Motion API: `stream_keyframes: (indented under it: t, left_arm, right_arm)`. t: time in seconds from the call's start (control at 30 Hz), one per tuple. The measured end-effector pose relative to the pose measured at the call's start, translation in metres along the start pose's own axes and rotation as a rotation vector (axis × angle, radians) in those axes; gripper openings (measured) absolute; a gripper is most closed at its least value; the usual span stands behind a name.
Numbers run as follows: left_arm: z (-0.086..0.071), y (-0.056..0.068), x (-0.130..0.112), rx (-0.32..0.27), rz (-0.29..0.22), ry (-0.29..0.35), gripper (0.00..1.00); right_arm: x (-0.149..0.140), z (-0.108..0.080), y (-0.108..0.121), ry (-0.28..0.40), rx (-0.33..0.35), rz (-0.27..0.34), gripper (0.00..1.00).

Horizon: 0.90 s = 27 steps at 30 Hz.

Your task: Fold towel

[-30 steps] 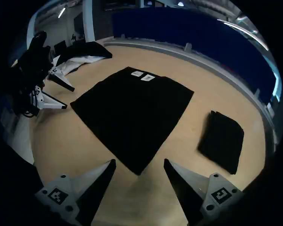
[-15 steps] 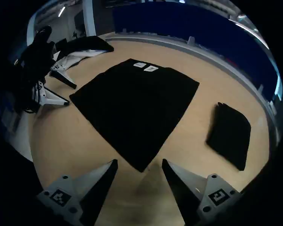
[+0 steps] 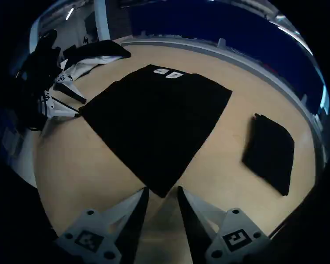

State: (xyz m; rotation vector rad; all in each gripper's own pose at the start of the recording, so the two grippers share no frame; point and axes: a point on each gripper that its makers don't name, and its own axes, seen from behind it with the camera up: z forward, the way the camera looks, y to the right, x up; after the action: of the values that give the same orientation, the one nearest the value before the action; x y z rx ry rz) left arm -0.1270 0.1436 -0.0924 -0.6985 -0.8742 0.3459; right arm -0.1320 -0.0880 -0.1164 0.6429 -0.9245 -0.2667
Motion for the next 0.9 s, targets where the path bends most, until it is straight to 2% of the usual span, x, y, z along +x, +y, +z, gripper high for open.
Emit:
stream_keyframes:
  t: [0.37,0.5,0.63,0.77,0.9]
  left_arm:
    - [-0.0002,0.0022,-0.0004,0.009,0.006,-0.007,0.47]
    - [-0.0002,0.0040,-0.0002,0.011,0.002,-0.007,0.43]
    - [0.0014,0.0057,-0.0004,0.010,0.009,-0.010,0.33]
    - [0.0029,0.0070,0.0015,0.020,0.016,-0.011,0.16]
    - [0.0028,0.0080,0.0031,0.035,0.013,-0.010,0.09]
  right_arm:
    - [0.0024,0.0016,-0.0029,0.000,0.000,-0.013,0.43]
    - [0.0024,0.0020,0.0007,-0.001,-0.021,-0.024,0.29]
    - [0.0027,0.0017,0.0007,-0.006,-0.022,-0.025,0.23]
    - [0.0033,0.0017,0.0011,-0.013,-0.024,-0.017,0.16]
    - [0.0055,0.0008,0.0002,-0.010,-0.017,-0.006,0.14]
